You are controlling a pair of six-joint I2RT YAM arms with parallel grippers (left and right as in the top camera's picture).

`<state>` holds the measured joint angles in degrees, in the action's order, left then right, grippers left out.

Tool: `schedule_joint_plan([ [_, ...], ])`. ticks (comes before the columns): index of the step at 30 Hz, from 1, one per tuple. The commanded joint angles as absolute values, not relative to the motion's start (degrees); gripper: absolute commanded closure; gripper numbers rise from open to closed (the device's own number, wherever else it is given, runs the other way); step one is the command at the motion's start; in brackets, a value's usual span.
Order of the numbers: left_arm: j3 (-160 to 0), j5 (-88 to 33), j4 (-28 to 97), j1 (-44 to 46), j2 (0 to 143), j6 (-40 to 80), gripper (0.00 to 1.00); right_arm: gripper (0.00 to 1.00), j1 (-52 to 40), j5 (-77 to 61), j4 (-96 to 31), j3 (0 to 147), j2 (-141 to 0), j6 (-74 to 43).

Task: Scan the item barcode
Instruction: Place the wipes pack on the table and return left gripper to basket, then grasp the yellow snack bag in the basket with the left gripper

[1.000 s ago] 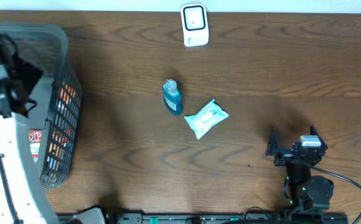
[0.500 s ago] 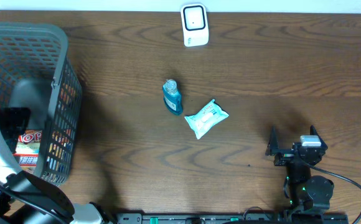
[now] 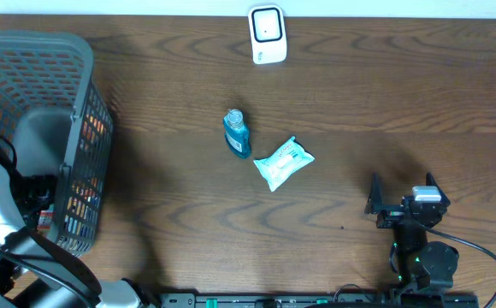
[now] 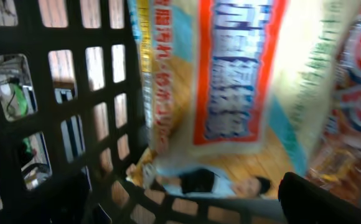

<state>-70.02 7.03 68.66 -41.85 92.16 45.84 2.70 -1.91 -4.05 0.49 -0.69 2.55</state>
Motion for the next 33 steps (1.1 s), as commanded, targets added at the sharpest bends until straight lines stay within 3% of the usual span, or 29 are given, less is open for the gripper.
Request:
schedule_joint_plan([
  [1,-68.45,8.6,67.68,-43.59,91.94,44.84,0.02,0.01,2.15,-1.8,-4.27,0.32,-0.45,2.0],
  [16,-50.11,0.4,43.38,-44.93,91.94,40.75,0.02,0.01,2.15,-1.83,-4.25,0.32,-0.45,2.0],
  [17,-48.97,0.43,42.35,-44.93,91.94,40.75,0.11,0.01,2.15,-1.8,-4.27,0.32,-0.45,1.98],
  [21,-48.53,0.38,41.85,-44.93,91.57,41.25,0.81,0.01,2.15,-1.8,-4.25,0.32,-0.45,2.0],
  [22,-49.04,0.36,41.89,-44.95,91.0,41.23,0.92,0.01,2.15,-1.8,-4.27,0.32,-0.45,2.0],
  [33,-66.3,-9.56,42.74,-44.93,73.38,41.21,0.92,0.01,2.15,-1.8,-4.25,0.32,-0.47,1.98],
])
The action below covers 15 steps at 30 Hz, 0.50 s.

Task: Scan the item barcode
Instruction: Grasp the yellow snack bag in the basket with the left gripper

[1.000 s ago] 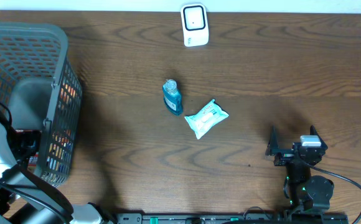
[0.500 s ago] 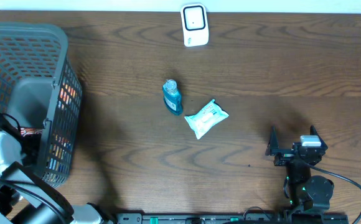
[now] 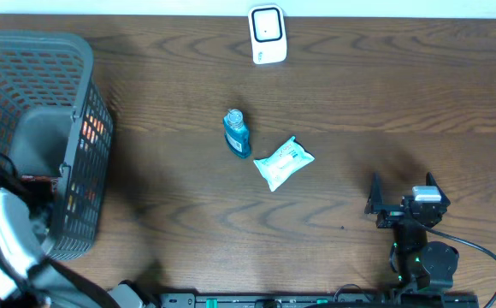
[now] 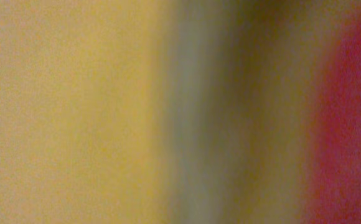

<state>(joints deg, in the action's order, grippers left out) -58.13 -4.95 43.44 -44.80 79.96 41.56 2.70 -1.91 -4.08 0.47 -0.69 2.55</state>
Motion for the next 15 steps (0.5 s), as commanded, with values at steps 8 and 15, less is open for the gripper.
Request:
schedule_joint_plan([
  [8,-78.89,-31.11,34.24,-44.86,60.88,43.66,0.92,0.01,2.15,-1.83,-4.25,0.32,-0.47,2.0],
  [15,-78.89,-61.58,21.63,-31.55,53.78,40.88,0.92,0.01,2.15,-1.8,-4.25,0.32,-0.47,2.0],
])
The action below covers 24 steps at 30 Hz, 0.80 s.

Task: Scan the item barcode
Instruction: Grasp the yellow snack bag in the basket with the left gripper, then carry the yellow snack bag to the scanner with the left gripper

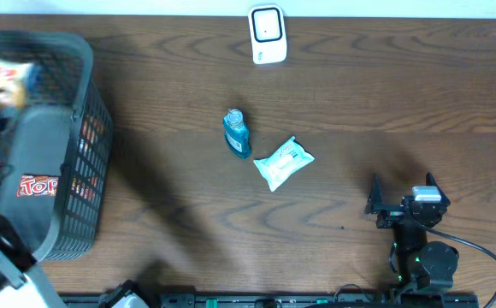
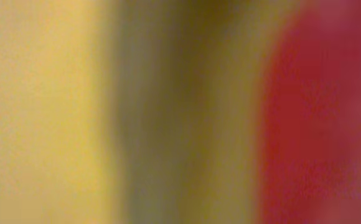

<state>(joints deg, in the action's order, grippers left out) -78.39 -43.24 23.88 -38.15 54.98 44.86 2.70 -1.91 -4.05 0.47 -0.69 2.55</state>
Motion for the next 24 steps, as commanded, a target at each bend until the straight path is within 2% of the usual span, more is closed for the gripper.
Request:
schedule_joint_plan([
  [1,-78.89,-63.33,21.12,-28.08,53.36,37.69,0.92,0.01,2.15,-1.8,-4.25,0.32,-0.47,2.0],
  [7,-77.91,-59.51,21.58,-0.43,54.06,21.85,0.92,0.01,2.15,-1.83,-4.27,0.32,-0.47,2.0],
  [12,-76.36,-35.99,21.65,24.03,62.3,20.14,0.92,0.01,2.15,-1.8,-4.25,0.32,-0.47,2.0],
  [15,-76.36,-24.16,19.11,35.22,70.96,20.16,0.92,0.01,2.15,-1.83,-4.25,0.32,-0.47,2.0],
  [20,-76.36,-21.34,11.03,45.21,88.12,20.21,0.92,0.01,2.15,-1.8,-4.25,0.32,-0.47,2.0],
  [24,-76.36,-21.34,9.06,46.09,98.24,23.49,0.92,0.01,2.15,-1.83,-4.25,0.32,-0.47,2.0],
])
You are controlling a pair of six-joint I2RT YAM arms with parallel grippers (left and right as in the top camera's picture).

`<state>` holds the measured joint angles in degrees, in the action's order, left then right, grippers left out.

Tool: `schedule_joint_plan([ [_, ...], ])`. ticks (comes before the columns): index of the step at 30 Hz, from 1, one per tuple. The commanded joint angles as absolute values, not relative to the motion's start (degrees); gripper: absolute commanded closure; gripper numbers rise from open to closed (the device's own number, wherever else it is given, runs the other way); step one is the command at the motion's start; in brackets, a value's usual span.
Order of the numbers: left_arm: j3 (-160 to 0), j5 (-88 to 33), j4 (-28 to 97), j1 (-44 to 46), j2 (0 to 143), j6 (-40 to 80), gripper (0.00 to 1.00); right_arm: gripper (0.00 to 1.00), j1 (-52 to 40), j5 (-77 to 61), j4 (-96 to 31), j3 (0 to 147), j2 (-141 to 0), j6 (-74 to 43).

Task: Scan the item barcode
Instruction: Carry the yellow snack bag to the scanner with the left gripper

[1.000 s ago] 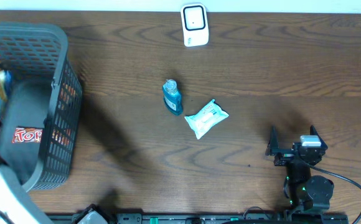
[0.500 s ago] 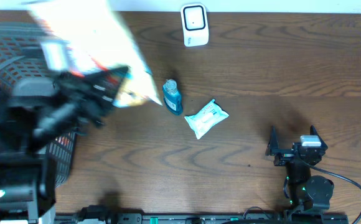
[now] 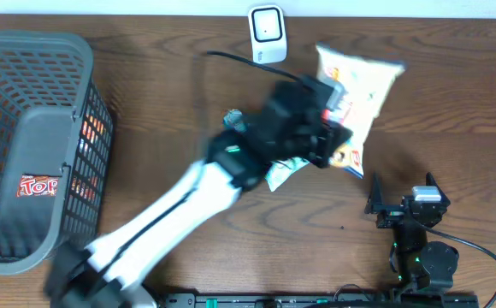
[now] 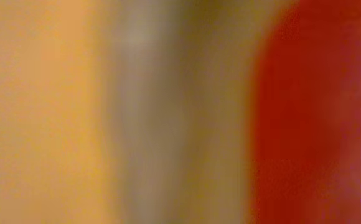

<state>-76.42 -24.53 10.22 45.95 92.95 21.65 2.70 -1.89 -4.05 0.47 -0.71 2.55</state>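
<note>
My left gripper (image 3: 332, 115) is shut on a pale snack bag (image 3: 361, 81) with red and yellow print, held above the table just right of the white scanner (image 3: 267, 34) at the back edge. The left arm reaches in from the bottom left and blurs in the overhead view. The left wrist view shows only an orange, grey and red blur of the bag (image 4: 305, 112) close to the lens. My right gripper (image 3: 402, 192) rests open near the front right, with nothing in it.
A grey mesh basket (image 3: 77, 60) at the left holds a red-labelled packet (image 3: 38, 186). A blue bottle (image 3: 232, 118) and a white wipes pack (image 3: 275, 177) lie mid-table, partly hidden under my left arm.
The left gripper with the snack bag was above the basket's far left corner. It is now across the table, right of the scanner. The right arm has not moved.
My left gripper was down inside the basket among printed packets. Then the wrist view filled with a packet's blur. Then the bag was held up over the basket's back corner, and now it is held near the scanner.
</note>
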Motion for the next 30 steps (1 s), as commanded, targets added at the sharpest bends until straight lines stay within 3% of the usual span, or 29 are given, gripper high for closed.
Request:
schedule_joint_plan([
  [1,-76.36,-21.37,9.04,46.09,100.22,24.51,0.92,0.01,2.15,-1.83,-4.25,0.32,-0.47,2.0],
  [9,-76.36,-22.9,7.75,46.06,111.33,33.76,0.92,0.01,2.15,-1.83,-4.25,0.32,-0.47,2.0],
  [11,-76.36,-22.9,7.86,46.06,112.29,33.76,0.88,0.01,2.15,-1.83,-4.25,0.32,-0.47,2.0],
  [12,-76.36,-22.87,7.97,46.06,112.6,33.76,0.77,0.01,2.15,-1.83,-4.27,0.32,-0.47,2.0],
  [14,-76.36,-22.87,8.47,46.06,112.75,33.76,0.41,0.01,2.15,-1.83,-4.27,0.32,-0.49,2.0],
  [16,-76.4,-23.33,8.49,46.06,112.62,33.78,0.11,0.01,2.15,-1.83,-4.27,0.32,-0.49,2.0],
  [17,-76.62,-23.64,8.71,46.04,112.29,34.0,0.02,0.01,2.15,-1.83,-4.27,0.32,-0.49,2.0],
  [30,-81.14,-13.52,21.19,45.12,92.23,32.62,0.02,0.01,2.15,-1.83,-4.27,0.32,-0.47,1.98],
])
